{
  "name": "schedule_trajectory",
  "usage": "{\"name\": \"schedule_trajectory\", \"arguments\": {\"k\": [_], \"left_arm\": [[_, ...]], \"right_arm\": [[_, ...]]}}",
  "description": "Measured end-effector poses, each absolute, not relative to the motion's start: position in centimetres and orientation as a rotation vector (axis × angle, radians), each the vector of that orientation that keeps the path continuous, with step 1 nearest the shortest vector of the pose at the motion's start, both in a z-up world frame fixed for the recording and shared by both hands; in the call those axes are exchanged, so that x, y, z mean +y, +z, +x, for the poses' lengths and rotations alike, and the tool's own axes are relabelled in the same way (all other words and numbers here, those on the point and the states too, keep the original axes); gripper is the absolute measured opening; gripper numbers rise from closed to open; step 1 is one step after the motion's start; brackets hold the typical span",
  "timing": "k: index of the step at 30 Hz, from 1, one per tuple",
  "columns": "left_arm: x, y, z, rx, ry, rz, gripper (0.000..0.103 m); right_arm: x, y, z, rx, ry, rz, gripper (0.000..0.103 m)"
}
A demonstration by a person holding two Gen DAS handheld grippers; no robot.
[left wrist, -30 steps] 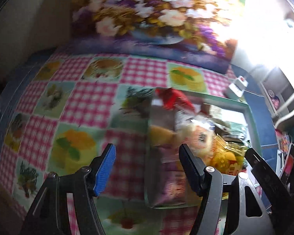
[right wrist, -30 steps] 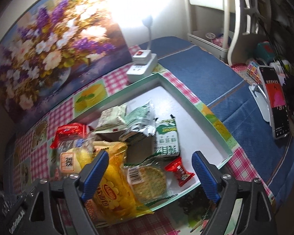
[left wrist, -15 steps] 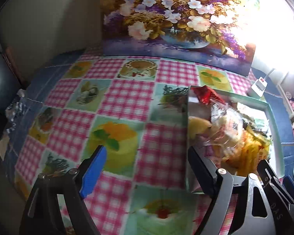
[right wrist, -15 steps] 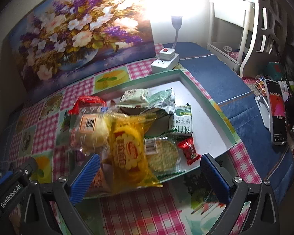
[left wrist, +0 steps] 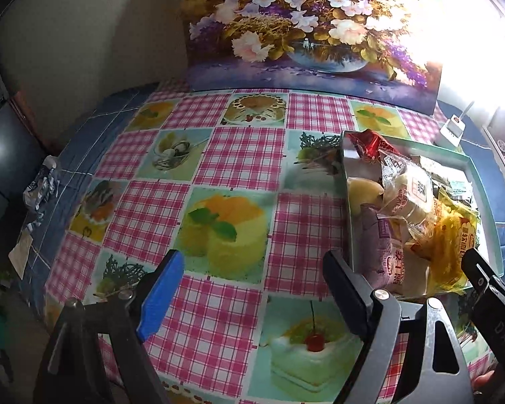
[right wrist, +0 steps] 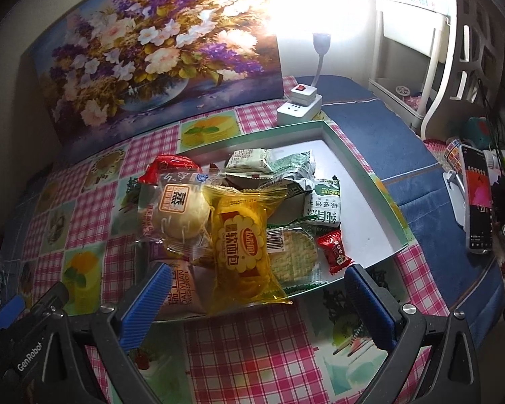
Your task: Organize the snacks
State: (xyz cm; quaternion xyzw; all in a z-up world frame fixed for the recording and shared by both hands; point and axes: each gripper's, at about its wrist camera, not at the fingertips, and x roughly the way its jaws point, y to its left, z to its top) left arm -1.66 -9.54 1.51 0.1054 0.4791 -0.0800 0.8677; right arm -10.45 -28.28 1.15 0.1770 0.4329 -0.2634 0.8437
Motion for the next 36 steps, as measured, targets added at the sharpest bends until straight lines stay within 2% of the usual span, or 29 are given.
{"name": "schedule_trajectory", "arguments": {"k": [36], "left_arm": [[-9.4,0.8,-1.3,1.038,-0.103,0.267,0.085]], "right_arm": [[-27.0,1.1,-9.8,0.913,-0.448,0.354,0.103]]}}
